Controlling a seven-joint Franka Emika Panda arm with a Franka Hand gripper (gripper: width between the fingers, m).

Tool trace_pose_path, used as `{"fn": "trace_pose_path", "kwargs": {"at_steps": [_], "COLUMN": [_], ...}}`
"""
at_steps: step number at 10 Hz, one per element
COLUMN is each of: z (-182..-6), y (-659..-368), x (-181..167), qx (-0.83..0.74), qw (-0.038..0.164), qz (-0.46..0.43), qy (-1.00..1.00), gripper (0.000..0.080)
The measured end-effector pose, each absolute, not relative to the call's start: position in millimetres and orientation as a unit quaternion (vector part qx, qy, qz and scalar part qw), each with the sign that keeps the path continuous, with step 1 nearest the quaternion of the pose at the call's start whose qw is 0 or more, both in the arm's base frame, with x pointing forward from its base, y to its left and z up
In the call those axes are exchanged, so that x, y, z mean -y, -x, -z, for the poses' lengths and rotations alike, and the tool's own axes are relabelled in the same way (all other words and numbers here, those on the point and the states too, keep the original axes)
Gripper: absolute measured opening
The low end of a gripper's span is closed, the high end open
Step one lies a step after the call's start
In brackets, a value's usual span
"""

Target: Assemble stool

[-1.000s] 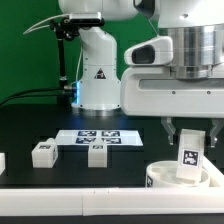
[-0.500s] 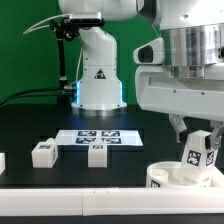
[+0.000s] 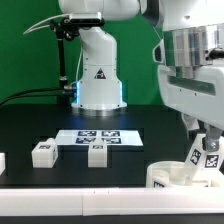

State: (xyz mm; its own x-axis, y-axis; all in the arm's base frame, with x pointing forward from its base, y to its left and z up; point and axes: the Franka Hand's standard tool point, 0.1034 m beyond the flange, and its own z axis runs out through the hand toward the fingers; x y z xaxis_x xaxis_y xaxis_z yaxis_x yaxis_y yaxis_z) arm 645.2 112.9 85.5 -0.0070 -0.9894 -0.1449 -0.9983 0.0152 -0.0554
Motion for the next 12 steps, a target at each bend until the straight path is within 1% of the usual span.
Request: {"fn": "trace_pose_path", "kwargs": {"at_steps": [2,3,5,6,7,8,10,12], "z": [-86.0,-85.7,-85.6,-85.8,-88.1,-95.7,-100.6,-100.7], "y": [-643.6,-643.1,-642.6,-642.6,-639.4,-644.9,-640.1,-639.7], "x": [-116.1,-116.9,-119.1,-120.0,-122.5,-119.9,-124.0,-124.2], "qx": [-0.791,-0.807,-0.797,-0.78,-0.732,-0.658,-0.539,-0.469], "qw": [0.098,0.102,0.104,0.105,0.092,0.094,0.087,0.09], "qz": [-0.021,-0.025,-0.026,-0.024,-0.037,-0.036,-0.053,-0.048], "qy": [0.604,0.581,0.594,0.616,0.674,0.746,0.836,0.877], "gripper": [0.0338,0.0338,0.0338,0.0558,0.0558,0.0631,0.0644,0.0649]}}
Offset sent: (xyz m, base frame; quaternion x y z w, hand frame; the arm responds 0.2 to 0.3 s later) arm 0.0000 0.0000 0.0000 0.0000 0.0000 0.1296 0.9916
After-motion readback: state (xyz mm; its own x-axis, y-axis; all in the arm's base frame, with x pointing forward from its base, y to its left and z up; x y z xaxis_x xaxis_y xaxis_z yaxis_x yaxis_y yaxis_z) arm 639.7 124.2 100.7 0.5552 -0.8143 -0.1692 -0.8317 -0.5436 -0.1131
